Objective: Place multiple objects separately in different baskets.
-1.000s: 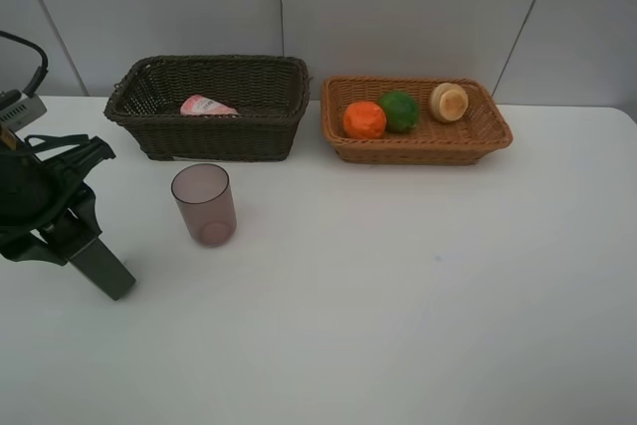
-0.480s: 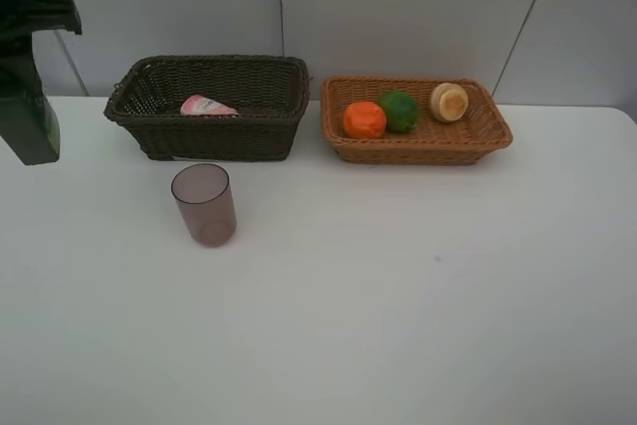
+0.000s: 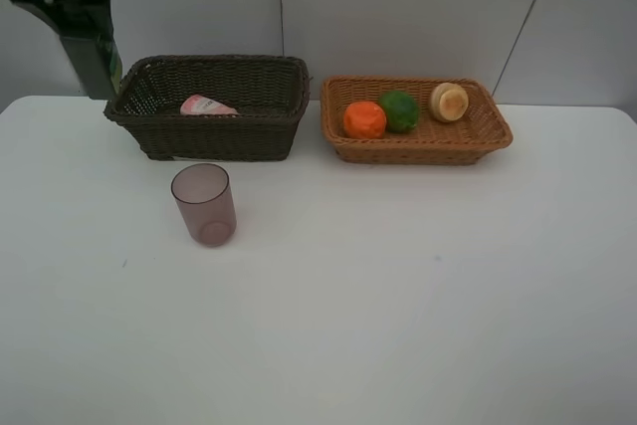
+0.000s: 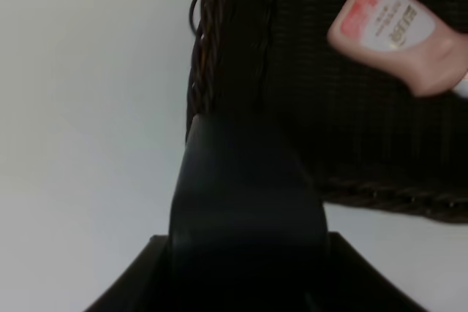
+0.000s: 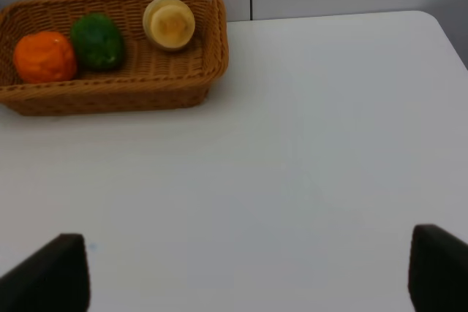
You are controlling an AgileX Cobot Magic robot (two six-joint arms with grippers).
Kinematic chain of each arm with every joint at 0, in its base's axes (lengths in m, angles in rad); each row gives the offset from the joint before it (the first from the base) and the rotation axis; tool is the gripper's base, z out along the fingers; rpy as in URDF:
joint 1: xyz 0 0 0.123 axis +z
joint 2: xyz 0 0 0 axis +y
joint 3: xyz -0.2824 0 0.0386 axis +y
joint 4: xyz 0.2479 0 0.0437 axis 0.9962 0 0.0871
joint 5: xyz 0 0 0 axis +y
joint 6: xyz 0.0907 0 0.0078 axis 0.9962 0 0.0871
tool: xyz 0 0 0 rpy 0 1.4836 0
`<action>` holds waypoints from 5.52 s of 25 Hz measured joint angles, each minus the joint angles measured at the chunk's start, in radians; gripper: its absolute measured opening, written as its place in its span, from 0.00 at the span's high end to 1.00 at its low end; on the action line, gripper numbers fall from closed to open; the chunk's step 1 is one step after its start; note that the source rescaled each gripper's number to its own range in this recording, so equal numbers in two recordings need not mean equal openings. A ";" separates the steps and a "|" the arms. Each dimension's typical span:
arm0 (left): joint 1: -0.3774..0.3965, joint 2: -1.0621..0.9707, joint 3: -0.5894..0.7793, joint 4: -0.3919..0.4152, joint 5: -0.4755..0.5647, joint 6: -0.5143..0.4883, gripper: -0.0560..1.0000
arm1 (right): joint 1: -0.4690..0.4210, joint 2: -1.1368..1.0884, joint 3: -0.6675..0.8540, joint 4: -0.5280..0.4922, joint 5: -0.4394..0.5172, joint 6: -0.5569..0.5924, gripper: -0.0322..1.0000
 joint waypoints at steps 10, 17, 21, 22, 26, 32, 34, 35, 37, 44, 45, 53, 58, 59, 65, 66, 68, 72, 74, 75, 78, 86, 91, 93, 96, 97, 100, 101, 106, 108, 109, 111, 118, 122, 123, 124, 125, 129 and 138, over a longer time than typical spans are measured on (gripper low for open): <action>0.003 0.264 -0.215 -0.011 -0.100 0.033 0.48 | 0.000 0.000 0.000 0.000 0.000 0.000 0.12; 0.036 0.357 -0.218 -0.035 -0.150 0.034 0.48 | 0.000 0.000 0.000 0.000 0.000 0.000 0.12; 0.052 0.380 -0.218 -0.035 -0.173 0.034 0.48 | 0.000 0.000 0.000 0.000 0.000 0.000 0.12; 0.056 0.387 -0.219 -0.035 -0.180 0.034 0.48 | 0.000 0.000 0.000 0.000 0.000 0.000 0.12; 0.063 0.416 -0.219 -0.042 -0.208 0.034 0.48 | 0.000 0.000 0.000 0.000 0.000 0.000 0.12; 0.067 0.427 -0.220 -0.064 -0.217 0.034 0.48 | 0.000 0.000 0.000 0.000 0.000 0.000 0.12; 0.067 0.427 -0.221 -0.066 -0.220 0.034 0.48 | 0.000 0.000 0.000 0.000 0.000 0.000 0.12; 0.067 0.427 -0.221 -0.069 -0.220 0.034 0.48 | 0.000 0.000 0.000 0.000 0.000 0.000 0.12; 0.068 0.425 -0.221 -0.070 -0.221 0.034 0.47 | 0.000 0.000 0.000 0.000 0.000 0.000 0.12; 0.068 0.392 -0.224 -0.071 -0.230 0.036 0.02 | 0.000 0.000 0.000 0.000 0.000 0.000 0.12; 0.068 0.385 -0.224 -0.071 -0.229 0.036 0.01 | 0.000 0.000 0.000 0.000 0.000 0.000 0.12; 0.035 0.274 -0.224 -0.091 -0.112 0.086 0.00 | 0.000 0.000 0.000 0.000 0.000 0.000 0.12; -0.016 0.184 -0.150 -0.123 -0.058 0.108 0.00 | 0.000 0.000 0.000 0.000 0.000 0.000 0.12; -0.025 0.162 -0.116 -0.132 -0.058 0.109 0.00 | 0.000 0.000 0.000 0.000 0.000 0.000 0.12; -0.071 0.027 0.090 -0.157 -0.088 0.117 0.00 | 0.000 0.000 0.000 0.000 0.000 0.000 0.12; -0.081 0.005 0.120 -0.157 -0.091 0.118 0.00 | 0.000 0.000 0.000 0.000 0.000 0.000 0.12; -0.101 -0.032 0.174 -0.157 -0.092 0.123 0.00 | 0.000 0.000 0.000 0.000 0.000 0.000 0.12; -0.148 -0.085 0.278 -0.178 -0.091 0.123 0.00 | 0.000 0.000 0.000 0.000 0.000 0.000 0.12; -0.167 -0.107 0.332 -0.187 -0.091 0.124 0.00 | 0.000 0.000 0.000 0.000 0.000 0.000 0.12; -0.176 -0.115 0.361 -0.188 -0.093 0.125 0.00 | 0.000 0.000 0.000 0.000 0.000 0.000 0.12; -0.186 -0.141 0.448 -0.191 -0.115 0.126 0.00 | 0.000 0.000 0.000 0.000 0.000 0.000 0.12; -0.186 -0.150 0.547 -0.191 -0.216 0.141 0.00 | 0.000 0.000 0.000 0.000 0.000 0.000 0.12; -0.186 -0.145 0.551 -0.191 -0.276 0.142 0.00 | 0.000 0.000 0.000 0.000 0.000 0.000 0.12; -0.186 -0.126 0.551 -0.192 -0.294 0.142 0.00 | 0.000 0.000 0.000 0.000 0.000 0.000 0.12; -0.186 -0.083 0.551 -0.194 -0.310 0.142 0.00 | 0.000 0.000 0.000 0.000 0.000 0.000 0.12; -0.186 -0.074 0.551 -0.194 -0.320 0.142 0.00 | 0.000 0.000 0.000 0.000 0.000 0.000 0.12; -0.181 -0.048 0.551 -0.195 -0.352 0.142 0.00 | 0.000 0.000 0.000 0.000 0.000 0.000 0.12; -0.179 -0.041 0.551 -0.195 -0.359 0.142 0.00 | 0.000 0.000 0.000 0.000 0.000 0.000 0.12; -0.166 -0.005 0.551 -0.196 -0.385 0.142 0.00 | 0.000 0.000 0.000 0.000 0.000 0.000 0.12; -0.161 0.008 0.551 -0.196 -0.398 0.142 0.00 | 0.000 0.000 0.000 0.000 0.000 0.000 0.12; -0.159 0.012 0.555 -0.195 -0.404 0.142 0.00 | 0.000 0.000 0.000 0.000 0.000 0.000 0.12; -0.156 0.018 0.569 -0.195 -0.428 0.142 0.00 | 0.000 0.000 0.000 0.000 0.000 0.000 0.12; -0.150 0.049 0.594 -0.195 -0.488 0.142 0.00 | 0.000 0.000 0.000 0.000 0.000 0.000 0.12; -0.150 0.069 0.594 -0.199 -0.491 0.142 0.02 | 0.000 0.000 0.000 0.000 0.000 0.000 0.12; -0.150 0.069 0.594 -0.199 -0.494 0.142 0.04 | 0.000 0.000 0.000 0.000 0.000 0.000 0.12; -0.150 0.069 0.594 -0.201 -0.496 0.142 0.09 | 0.000 0.000 0.000 0.000 0.000 0.000 0.12; -0.150 0.069 0.594 -0.202 -0.496 0.142 0.17 | 0.000 0.000 0.000 0.000 0.000 0.000 0.12; -0.150 0.069 0.594 -0.202 -0.496 0.142 0.62 | 0.000 0.000 0.000 0.000 0.000 0.000 0.12; -0.150 0.069 0.594 -0.205 -0.504 0.142 0.95 | 0.000 0.000 0.000 0.000 0.000 0.000 0.12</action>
